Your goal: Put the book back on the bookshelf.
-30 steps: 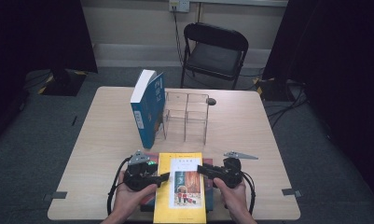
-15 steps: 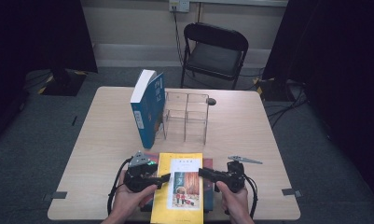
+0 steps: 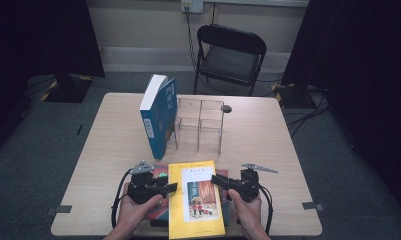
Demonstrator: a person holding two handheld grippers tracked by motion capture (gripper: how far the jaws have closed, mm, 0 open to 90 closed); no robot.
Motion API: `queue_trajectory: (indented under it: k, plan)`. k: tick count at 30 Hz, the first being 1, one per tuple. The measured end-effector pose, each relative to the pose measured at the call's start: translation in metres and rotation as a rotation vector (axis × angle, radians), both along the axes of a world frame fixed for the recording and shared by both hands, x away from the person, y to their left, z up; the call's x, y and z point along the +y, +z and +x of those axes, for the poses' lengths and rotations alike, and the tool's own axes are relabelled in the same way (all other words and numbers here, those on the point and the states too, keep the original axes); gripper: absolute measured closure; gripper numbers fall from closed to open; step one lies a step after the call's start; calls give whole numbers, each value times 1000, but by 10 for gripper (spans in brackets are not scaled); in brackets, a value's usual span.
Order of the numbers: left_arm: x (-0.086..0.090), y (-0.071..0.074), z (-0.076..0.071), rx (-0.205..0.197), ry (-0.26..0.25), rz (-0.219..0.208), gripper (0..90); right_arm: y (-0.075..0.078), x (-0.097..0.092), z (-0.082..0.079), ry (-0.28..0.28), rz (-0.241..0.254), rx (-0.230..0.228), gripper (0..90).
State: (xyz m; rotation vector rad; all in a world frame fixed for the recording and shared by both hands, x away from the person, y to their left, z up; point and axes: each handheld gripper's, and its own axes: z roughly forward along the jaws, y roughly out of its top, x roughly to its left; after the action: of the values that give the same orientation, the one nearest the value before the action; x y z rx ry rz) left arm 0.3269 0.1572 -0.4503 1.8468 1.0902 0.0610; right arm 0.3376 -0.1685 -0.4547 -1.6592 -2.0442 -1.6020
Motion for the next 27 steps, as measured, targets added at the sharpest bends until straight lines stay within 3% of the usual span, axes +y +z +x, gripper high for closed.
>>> queue_trajectory:
  k: [2,9,13,19,21,24,27]
  plan:
    - [2,-1,0,15,5,-19,541,3,-1,-1,10,6,-6,712]
    - [2,-1,-1,12,9,-20,546,11,-3,-7,37,21,-11,711]
    - [2,-1,0,14,8,-21,546,5,-3,-10,51,-6,30,711]
    - [2,-1,0,14,7,-20,545,6,-3,-12,64,28,41,718]
    - [2,-1,0,17,4,-25,545,7,2,-13,120,83,64,740]
    - [2,-1,0,17,5,-27,544,8,14,-19,98,-12,60,690]
    - [2,-1,0,15,1,-26,536,3,11,-12,117,39,81,693]
